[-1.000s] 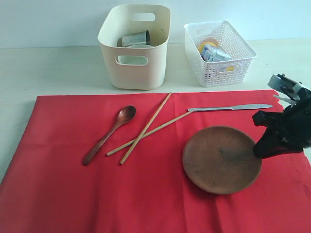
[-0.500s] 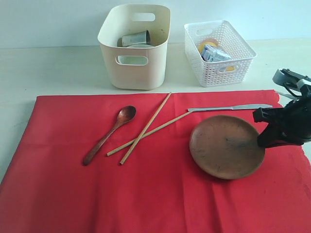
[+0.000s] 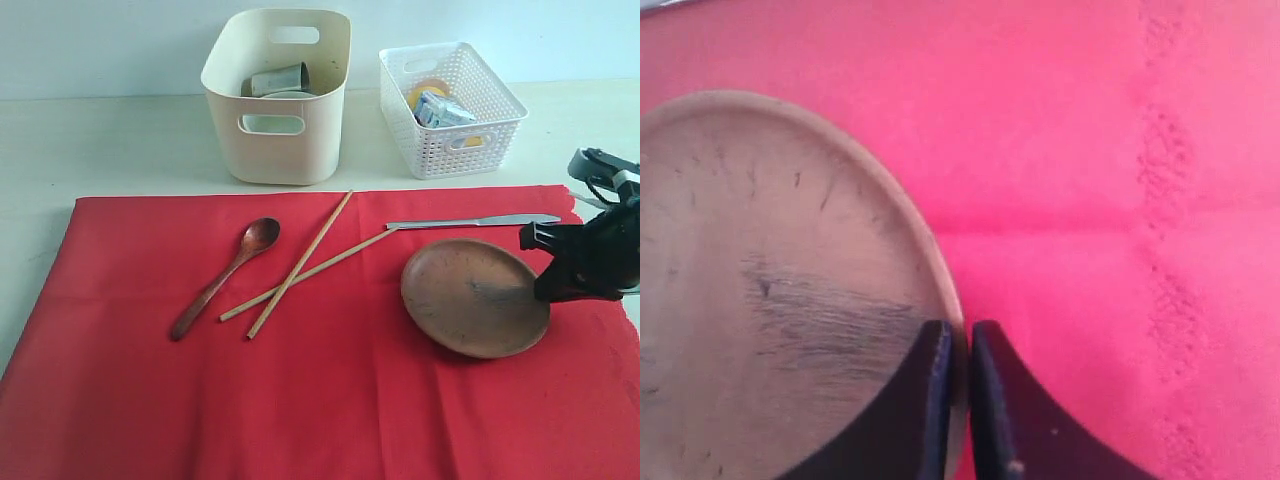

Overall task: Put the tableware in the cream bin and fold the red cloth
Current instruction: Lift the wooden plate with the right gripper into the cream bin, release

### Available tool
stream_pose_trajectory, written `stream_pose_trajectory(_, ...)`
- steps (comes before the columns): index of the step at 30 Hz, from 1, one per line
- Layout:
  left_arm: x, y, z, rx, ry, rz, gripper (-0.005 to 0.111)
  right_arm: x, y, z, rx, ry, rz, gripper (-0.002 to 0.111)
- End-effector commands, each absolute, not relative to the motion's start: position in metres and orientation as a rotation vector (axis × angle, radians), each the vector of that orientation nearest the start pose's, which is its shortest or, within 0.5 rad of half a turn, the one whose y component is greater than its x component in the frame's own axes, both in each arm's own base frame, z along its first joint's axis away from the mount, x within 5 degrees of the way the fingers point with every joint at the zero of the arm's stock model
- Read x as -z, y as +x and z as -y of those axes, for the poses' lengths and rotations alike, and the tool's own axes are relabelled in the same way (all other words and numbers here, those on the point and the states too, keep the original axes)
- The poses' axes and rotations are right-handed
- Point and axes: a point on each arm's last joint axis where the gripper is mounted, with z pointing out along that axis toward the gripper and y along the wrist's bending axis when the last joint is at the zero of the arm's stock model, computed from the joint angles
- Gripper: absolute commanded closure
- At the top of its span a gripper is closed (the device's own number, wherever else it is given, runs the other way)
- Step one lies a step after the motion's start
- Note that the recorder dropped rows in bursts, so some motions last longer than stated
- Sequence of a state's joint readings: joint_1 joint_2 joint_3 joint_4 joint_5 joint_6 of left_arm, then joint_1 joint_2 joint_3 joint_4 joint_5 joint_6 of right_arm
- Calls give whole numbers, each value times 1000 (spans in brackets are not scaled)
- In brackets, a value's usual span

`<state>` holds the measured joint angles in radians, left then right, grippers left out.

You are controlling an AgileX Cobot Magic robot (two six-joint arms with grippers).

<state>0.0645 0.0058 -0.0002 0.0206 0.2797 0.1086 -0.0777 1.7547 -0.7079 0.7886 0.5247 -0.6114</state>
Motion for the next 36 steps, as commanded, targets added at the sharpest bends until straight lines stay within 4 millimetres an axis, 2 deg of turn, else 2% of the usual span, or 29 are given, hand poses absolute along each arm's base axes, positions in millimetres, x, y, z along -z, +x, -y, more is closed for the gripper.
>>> stream_pose_trajectory(1, -188, 55, -4, -139, 53, -1758, 105, -112, 274, -8, -494, 283, -2861, 86)
stream_pose_trajectory(5, -188, 55, -4, -139, 53, -1758, 105, -107, 274, -7, -494, 287, -2875, 68)
stream_pose_trajectory(10, -188, 55, -4, -139, 53, -1758, 105, -102, 275, -11, -547, 239, -2873, 67)
stream_pose_trajectory(15, -188, 55, -4, -139, 53, -1758, 105, -104, 276, -14, -600, 196, -2849, 79)
stream_pose_trajectory(21, -188, 55, -4, -139, 53, -1758, 105, -107, 276, -14, -601, 208, -2840, 106)
stream_pose_trajectory(27, -188, 55, -4, -139, 53, -1758, 105, -133, 277, -15, -611, 221, -2752, 108)
stream_pose_trajectory(36, -188, 55, -4, -139, 53, -1758, 105, -187, 275, -20, -707, 341, -2511, 108)
